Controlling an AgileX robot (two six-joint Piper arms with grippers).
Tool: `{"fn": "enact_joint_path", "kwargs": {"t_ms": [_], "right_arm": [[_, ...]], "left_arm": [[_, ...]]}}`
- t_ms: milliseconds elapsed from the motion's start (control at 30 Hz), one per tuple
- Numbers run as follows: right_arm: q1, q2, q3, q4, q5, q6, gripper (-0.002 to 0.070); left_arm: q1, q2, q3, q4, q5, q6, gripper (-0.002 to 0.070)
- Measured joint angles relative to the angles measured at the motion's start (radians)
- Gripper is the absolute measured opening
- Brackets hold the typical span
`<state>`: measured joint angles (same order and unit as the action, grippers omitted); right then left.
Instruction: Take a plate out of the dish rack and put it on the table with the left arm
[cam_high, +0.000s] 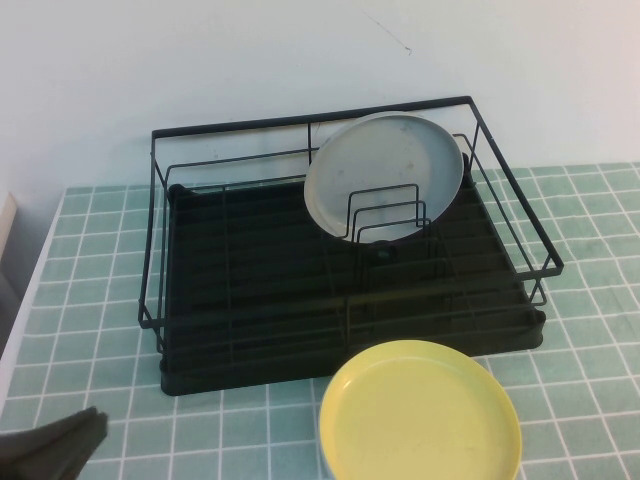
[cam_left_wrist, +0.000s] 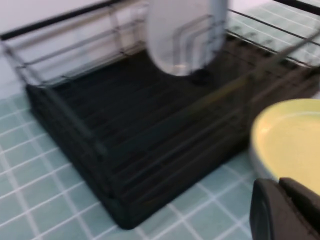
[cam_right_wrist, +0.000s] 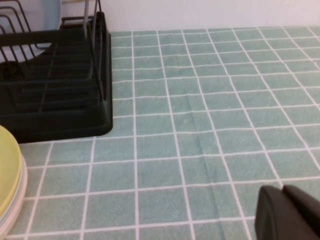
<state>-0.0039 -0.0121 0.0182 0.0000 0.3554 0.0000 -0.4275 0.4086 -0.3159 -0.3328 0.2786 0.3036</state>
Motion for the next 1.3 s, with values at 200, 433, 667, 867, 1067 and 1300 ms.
{"fn": "enact_joint_path", "kwargs": {"t_ms": [200, 433, 667, 867, 1067, 1300], "right_arm": [[0.0, 0.0, 0.0, 0.0, 0.0, 0.0, -0.0001], [0.0, 0.0, 0.0, 0.0, 0.0, 0.0, -0.0001], [0.0, 0.0, 0.0, 0.0, 0.0, 0.0, -0.0001], [0.0, 0.0, 0.0, 0.0, 0.0, 0.0, -0.0001], [0.0, 0.0, 0.0, 0.0, 0.0, 0.0, -0.0001], [0.0, 0.0, 0.0, 0.0, 0.0, 0.0, -0.0001]], "left_arm": [[0.0, -0.169, 0.236, 0.109, -0.164, -0.133, -0.0003], [0.023, -0.261, 0.338, 0.188, -0.167, -0.304, -0.0003], [0.151, -0.328, 0.338, 0.209, -0.125, -0.332, -0.0003], [0.268, -0.407, 0.338, 0.209, -0.012, -0.333, -0.0003], [0.329, -0.419, 0.335, 0.209, 0.036, -0.273, -0.0003], [0.308, -0.42, 0.335, 0.204, 0.04, -0.249, -0.0003]]}}
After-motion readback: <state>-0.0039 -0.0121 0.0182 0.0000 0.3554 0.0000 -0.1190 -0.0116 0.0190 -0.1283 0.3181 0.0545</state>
